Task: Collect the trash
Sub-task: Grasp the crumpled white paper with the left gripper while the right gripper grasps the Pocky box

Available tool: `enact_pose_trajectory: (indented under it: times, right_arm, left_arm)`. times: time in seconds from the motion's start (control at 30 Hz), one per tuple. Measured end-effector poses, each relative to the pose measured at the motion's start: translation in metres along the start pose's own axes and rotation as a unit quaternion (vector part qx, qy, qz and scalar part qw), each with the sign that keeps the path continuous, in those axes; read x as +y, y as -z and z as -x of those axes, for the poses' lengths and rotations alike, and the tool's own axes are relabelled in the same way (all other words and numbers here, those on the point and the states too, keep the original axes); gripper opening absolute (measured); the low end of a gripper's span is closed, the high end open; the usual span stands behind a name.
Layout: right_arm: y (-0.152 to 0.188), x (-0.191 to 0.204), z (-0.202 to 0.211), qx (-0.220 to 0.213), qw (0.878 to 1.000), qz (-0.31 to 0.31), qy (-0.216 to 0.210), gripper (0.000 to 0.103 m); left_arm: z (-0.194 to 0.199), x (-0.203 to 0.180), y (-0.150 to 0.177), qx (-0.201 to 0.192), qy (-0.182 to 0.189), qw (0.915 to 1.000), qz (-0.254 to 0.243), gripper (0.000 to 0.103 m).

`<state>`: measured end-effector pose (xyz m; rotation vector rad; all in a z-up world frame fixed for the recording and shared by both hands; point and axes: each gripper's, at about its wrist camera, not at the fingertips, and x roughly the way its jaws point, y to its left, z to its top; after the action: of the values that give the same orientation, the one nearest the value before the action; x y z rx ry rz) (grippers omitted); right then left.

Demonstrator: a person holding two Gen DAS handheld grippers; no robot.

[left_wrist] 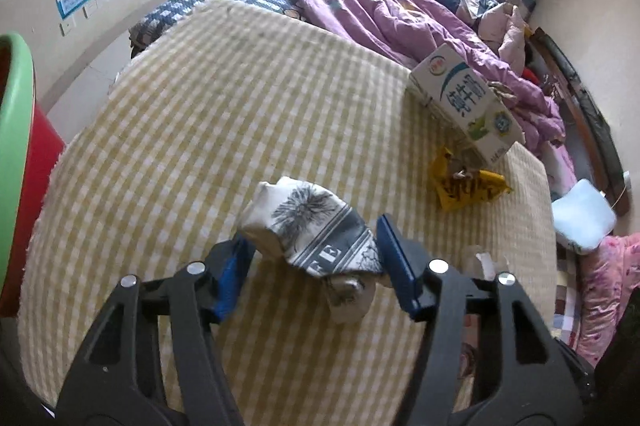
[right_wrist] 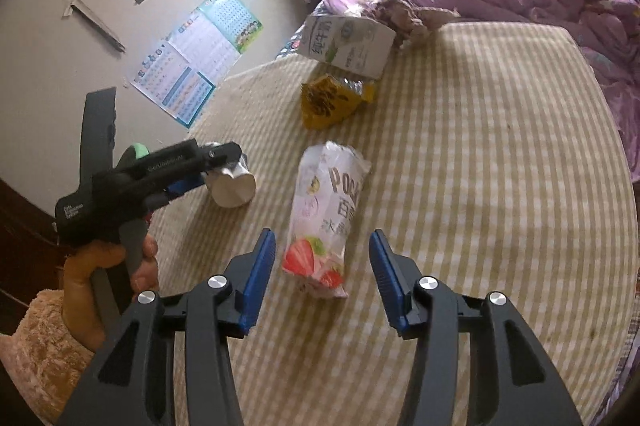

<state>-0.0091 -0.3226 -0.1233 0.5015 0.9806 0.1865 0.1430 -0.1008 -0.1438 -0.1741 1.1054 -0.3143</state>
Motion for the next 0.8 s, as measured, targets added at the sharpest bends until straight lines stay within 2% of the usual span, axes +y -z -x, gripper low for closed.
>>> enact_pose_trajectory:
  times: [0.27,0.53,0.67,0.8]
  right_arm:
    - [-0.014,0.011,-0.008,-0.002,1.0,-0.002,0.004,0.053]
    - [-0.017,0.023,-0.03,0.017,1.0,0.0,0.01,0.056]
    - [-0.014,0.029,-0.04,0.031,0.999,0.009,0.022,0.037]
    - [-0.013,0.036,-0.039,0.025,0.999,0.015,0.025,0.035]
  left_arm:
    - [0.028,0.004,0.012,-0.009,0.024,0.9996,-0.011,0.054]
    - [0.068,0.007,0.03,-0.039,0.016,0.9983,-0.041,0.054]
    - [0.084,0.015,0.034,-0.057,0.01,0.9976,-0.038,0.054]
    - [0.092,0.025,0.036,-0.065,0.007,0.9974,-0.029,0.054]
